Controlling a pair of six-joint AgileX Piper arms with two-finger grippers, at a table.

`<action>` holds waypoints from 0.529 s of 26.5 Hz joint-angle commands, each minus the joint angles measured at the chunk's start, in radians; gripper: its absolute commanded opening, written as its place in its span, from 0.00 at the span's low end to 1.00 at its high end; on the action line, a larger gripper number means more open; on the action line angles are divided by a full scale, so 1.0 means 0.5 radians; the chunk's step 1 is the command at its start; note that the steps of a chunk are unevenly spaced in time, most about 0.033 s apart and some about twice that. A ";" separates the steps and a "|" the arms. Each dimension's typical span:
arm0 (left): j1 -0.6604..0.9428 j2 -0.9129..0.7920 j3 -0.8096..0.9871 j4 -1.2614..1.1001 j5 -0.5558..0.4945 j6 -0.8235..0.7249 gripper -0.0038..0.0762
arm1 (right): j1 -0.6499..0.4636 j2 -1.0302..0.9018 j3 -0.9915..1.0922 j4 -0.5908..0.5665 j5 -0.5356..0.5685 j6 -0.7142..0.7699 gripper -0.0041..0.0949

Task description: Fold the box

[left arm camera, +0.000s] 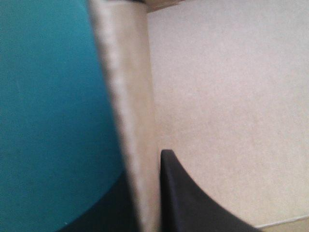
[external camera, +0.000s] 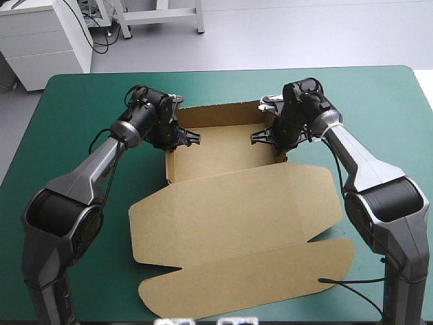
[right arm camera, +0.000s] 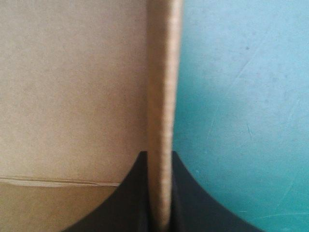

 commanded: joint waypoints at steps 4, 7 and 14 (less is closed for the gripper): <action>-0.046 -0.093 -0.065 -0.029 -0.049 0.104 0.06 | -0.025 -0.079 -0.079 -0.032 -0.128 -0.065 0.13; -0.046 -0.093 -0.065 -0.029 -0.020 0.117 0.21 | -0.025 -0.079 -0.079 -0.027 -0.086 -0.065 0.34; -0.046 -0.093 -0.065 -0.029 0.040 0.117 0.63 | -0.025 -0.079 -0.080 -0.022 -0.047 -0.096 0.63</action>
